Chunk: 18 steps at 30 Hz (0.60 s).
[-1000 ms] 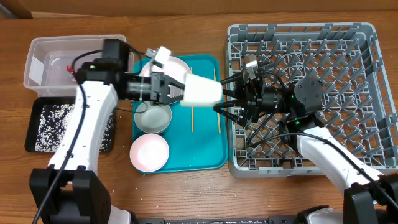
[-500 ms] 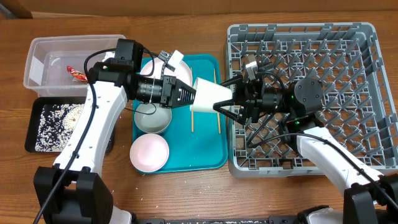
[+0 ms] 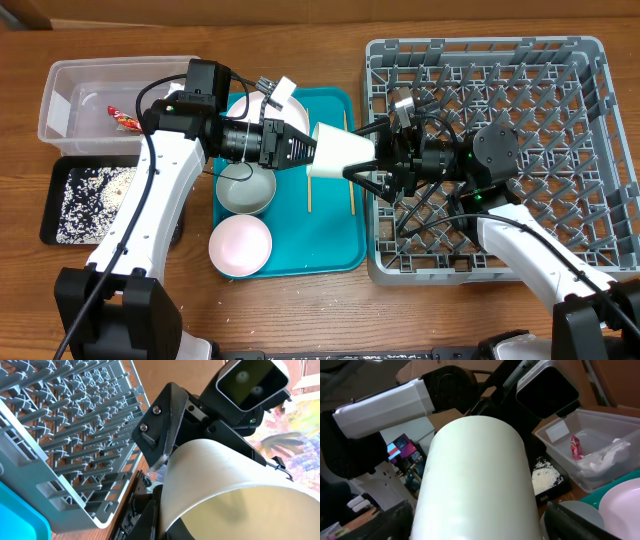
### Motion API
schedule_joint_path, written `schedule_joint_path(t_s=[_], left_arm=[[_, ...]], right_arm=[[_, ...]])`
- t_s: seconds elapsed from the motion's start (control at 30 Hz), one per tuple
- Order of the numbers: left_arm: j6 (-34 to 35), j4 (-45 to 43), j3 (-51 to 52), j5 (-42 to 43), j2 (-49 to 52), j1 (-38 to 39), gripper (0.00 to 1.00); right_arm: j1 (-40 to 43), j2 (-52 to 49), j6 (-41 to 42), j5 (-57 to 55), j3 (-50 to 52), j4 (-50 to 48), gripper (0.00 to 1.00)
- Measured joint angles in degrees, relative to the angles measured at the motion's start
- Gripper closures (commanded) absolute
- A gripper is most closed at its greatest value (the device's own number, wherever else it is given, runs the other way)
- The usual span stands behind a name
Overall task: Sort waste into correct bins and load items into the dishwasher
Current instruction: 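Hold the cup out while the right gripper closes on its base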
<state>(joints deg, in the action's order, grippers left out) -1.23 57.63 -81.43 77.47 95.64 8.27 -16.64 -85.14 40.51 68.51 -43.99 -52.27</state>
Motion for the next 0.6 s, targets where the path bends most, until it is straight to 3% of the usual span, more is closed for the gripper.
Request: schedule_joint_path(t_s=[0.17,0.3,0.5,0.6], left_arm=[[0.0,-0.1,0.0,0.1,0.0,0.0,0.96],[0.0,-0.6,0.0,0.1,0.0,0.0,0.95],[0.7,-1.3,0.0,0.3,0.0,0.0,0.59],[1.0,-1.9,0.0,0.6,0.0,0.0,0.48]], right_arm=[[0.0,0.0,0.0,-0.3,0.0,0.0,0.25],[0.0,0.0,0.1,-0.5,0.0,-0.1,0.35],[0.0,0.0,0.2,-1.2,0.0,0.0,0.39],[0.0,0.0,0.1,-1.6,0.0,0.0,0.44]])
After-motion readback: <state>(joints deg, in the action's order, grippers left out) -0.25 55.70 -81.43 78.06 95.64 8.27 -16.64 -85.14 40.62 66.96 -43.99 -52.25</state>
